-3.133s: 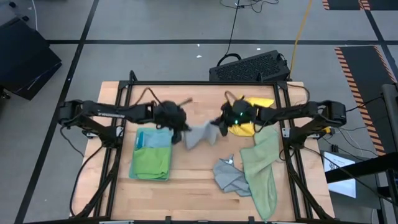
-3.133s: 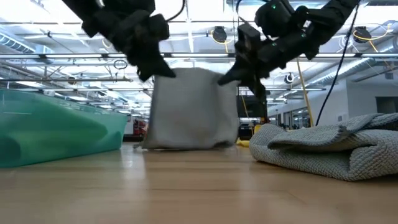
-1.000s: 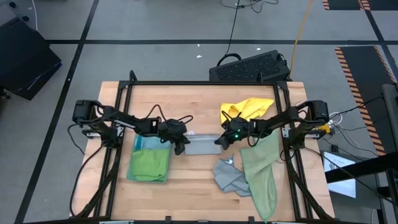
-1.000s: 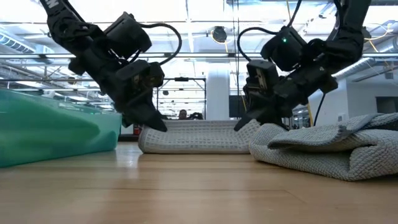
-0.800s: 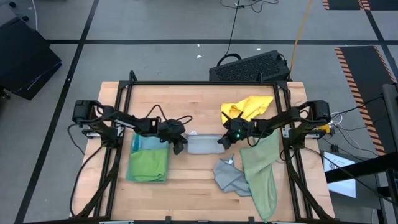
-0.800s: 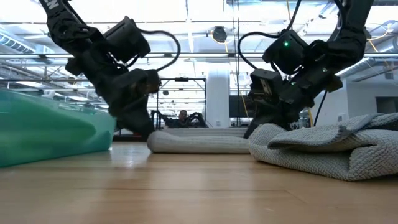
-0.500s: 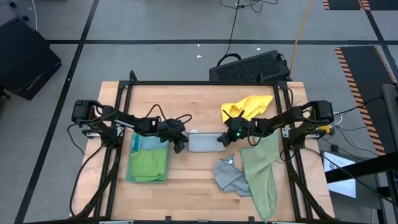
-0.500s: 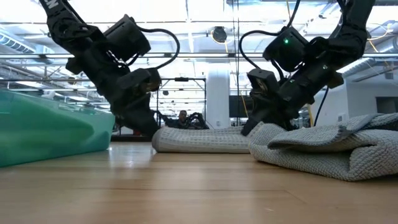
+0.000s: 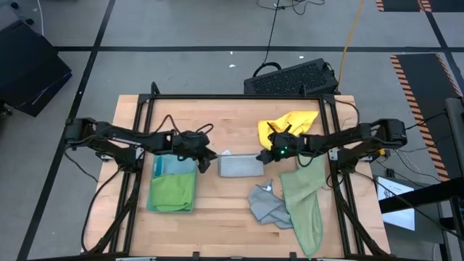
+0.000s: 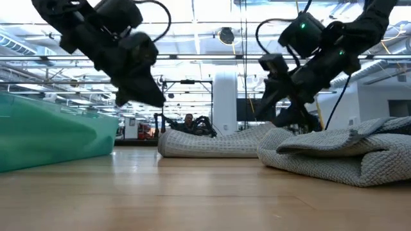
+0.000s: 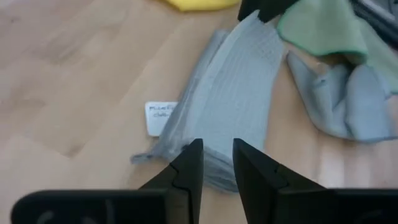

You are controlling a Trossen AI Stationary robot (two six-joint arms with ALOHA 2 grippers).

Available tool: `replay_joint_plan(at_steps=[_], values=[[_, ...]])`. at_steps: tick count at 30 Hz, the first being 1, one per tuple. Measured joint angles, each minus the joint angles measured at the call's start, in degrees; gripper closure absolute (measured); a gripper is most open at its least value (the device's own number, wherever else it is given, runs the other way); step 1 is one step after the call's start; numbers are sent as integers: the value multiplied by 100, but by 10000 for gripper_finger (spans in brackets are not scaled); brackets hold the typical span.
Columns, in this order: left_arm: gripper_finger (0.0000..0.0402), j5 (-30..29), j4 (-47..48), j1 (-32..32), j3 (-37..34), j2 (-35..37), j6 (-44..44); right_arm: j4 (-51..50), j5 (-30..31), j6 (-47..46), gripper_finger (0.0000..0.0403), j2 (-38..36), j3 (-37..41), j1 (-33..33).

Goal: Fold microfiber towels
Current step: Fold the top gray microfiber cloth, then put the top gray microfiber cloth into the green bin

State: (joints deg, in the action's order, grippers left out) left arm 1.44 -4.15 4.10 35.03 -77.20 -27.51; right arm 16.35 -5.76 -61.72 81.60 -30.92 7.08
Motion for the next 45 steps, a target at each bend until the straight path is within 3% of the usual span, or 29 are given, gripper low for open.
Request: replay_joint_plan(at_steps=[9, 14, 18, 26, 29, 32, 38, 45], values=[[314, -1, 16, -549, 427, -275, -429, -1126, 5, -1481, 238, -689, -8, -375], [314, -304, 20, -767, 725, -824, -794, -1093, -13, -1726, 238, -717, -11, -423], [314, -526, 637, -619, 1045, -1347, -1529, -1049, -60, -1548, 238, -697, -144, -348], [313, -284, 2483, -61, 2733, -1774, -1863, -1227, -1428, -588, 238, -697, -195, 240], [300, -137, 3083, 136, 3307, -1930, -2553, -1315, -2085, -130, 239, -704, -193, 495], [260, -13, 3613, 244, 3715, -2190, -3433, -1482, -2685, 232, 238, -840, -190, 670], [184, 476, 4051, 233, 4047, -2685, -4644, -1696, -3520, 863, 238, -1151, -197, 978], [170, 662, 4165, 107, 4039, -3187, -5342, -2030, -4116, 1411, 239, -1298, -196, 1306]])
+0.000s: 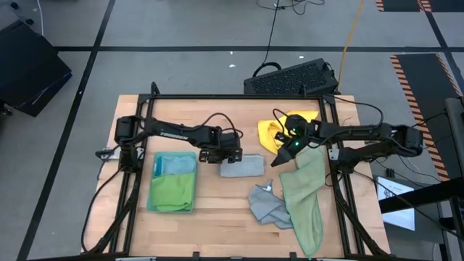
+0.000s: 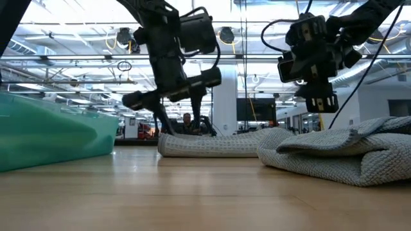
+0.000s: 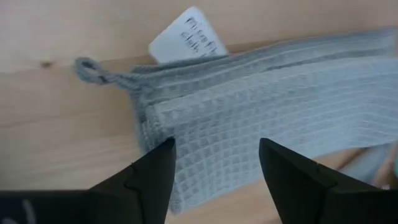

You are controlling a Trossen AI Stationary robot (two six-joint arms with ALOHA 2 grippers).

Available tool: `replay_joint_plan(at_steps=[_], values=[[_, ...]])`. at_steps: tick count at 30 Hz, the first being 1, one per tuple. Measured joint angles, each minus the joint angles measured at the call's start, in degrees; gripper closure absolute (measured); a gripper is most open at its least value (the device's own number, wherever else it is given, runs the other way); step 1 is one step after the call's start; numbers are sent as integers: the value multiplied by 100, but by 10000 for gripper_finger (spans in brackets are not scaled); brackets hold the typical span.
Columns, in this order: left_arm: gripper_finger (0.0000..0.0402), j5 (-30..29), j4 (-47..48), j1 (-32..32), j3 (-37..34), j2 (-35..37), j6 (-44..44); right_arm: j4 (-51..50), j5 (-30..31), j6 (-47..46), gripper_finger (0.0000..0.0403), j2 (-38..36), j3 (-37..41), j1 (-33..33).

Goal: Fold microfiber towels
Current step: Put the top gray microfiber cloth into the green bin

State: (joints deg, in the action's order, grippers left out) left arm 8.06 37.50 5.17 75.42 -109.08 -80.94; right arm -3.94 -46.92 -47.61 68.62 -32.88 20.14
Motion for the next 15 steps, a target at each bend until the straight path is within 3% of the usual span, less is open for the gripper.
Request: replay_joint_plan(at_steps=[11, 15], values=[[169, -182, -38, -142, 9, 275, -214, -538, -271, 633, 239, 7, 4, 234], [169, -249, 400, -200, 2, 303, -457, -639, -273, 764, 239, 6, 4, 232]])
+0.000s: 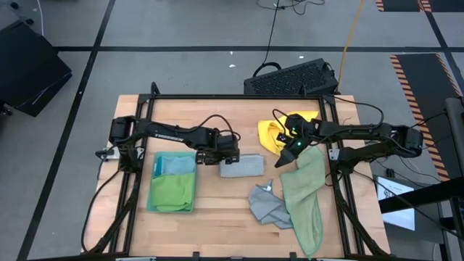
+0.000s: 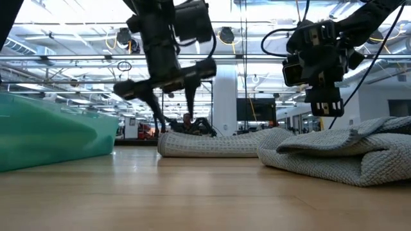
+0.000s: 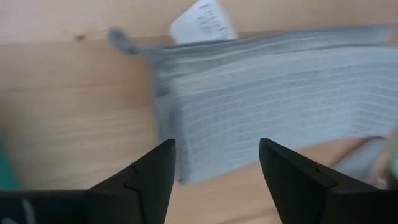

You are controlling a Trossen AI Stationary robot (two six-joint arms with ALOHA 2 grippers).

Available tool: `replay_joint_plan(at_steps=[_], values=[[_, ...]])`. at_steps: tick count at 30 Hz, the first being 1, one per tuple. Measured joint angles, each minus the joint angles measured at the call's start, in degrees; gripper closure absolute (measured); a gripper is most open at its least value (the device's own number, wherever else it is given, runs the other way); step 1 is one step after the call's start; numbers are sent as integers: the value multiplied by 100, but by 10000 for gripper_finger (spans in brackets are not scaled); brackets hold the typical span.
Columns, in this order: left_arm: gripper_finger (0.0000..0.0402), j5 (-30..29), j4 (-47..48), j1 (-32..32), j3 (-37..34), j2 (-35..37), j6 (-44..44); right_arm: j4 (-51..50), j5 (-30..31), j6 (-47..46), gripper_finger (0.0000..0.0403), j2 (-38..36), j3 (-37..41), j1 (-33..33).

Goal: Fold microfiber towels
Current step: Put the top gray microfiber cloth into the green bin

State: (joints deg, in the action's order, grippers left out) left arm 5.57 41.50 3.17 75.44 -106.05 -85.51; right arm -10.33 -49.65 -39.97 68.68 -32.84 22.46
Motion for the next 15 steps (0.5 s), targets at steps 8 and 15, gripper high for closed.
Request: replay_joint_plan(at_steps=[8, 15], values=[[169, -90, 13, -28, -7, -193, 41, -108, 11, 64, 239, -2, 0, -3], [169, 19, -247, 18, -11, -563, 96, -122, 13, 97, 239, -2, 0, -5]])
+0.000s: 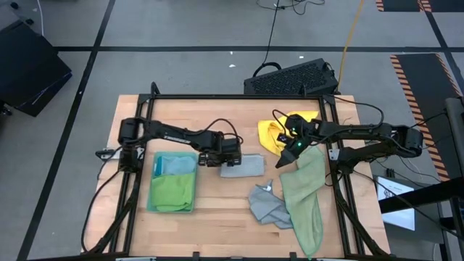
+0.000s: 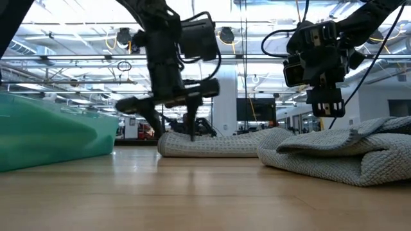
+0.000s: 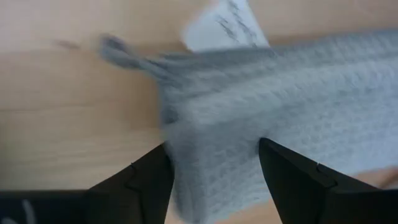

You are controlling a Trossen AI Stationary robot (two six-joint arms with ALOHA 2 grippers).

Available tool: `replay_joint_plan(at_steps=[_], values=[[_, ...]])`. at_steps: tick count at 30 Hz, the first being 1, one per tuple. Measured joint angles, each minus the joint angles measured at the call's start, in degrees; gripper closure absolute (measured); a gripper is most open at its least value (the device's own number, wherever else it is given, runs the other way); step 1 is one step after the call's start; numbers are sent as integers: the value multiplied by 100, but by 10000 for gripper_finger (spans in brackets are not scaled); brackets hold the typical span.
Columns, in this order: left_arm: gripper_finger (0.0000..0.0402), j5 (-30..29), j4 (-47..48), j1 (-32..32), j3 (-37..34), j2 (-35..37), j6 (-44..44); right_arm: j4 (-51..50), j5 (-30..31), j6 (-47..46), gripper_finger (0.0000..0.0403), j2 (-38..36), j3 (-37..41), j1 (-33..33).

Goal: Fold microfiber towels
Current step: Put the top gray microfiber cloth into the green bin

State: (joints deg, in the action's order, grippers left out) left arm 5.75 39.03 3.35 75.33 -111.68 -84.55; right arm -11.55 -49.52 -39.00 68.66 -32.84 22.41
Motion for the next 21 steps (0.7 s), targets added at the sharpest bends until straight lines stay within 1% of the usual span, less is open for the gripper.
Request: replay_joint_plan(at_steps=[5, 7, 10, 13, 16, 18, 19, 21], values=[[170, 537, -488, 13, 40, -479, -11, -58, 13, 117, 239, 0, 0, 0], [173, 614, -610, 6, 47, -593, -17, -63, 16, 122, 239, 0, 0, 0], [194, 489, -628, -9, 48, -636, -3, -77, 20, 133, 239, 0, 0, 0], [230, 237, -600, 6, 41, -638, 250, -74, 21, 143, 239, 0, 0, 0], [262, 328, -697, 145, 27, -581, 504, -75, 33, 174, 239, 0, 0, 0], [269, 245, -637, 189, 10, -392, 539, -72, 54, 175, 239, 0, 0, 0], [269, 110, -562, 191, -1, -329, 520, -77, 100, 174, 239, 0, 0, -2], [261, -153, -264, 211, -22, -155, 403, -73, 164, 171, 239, 0, 0, -2]])
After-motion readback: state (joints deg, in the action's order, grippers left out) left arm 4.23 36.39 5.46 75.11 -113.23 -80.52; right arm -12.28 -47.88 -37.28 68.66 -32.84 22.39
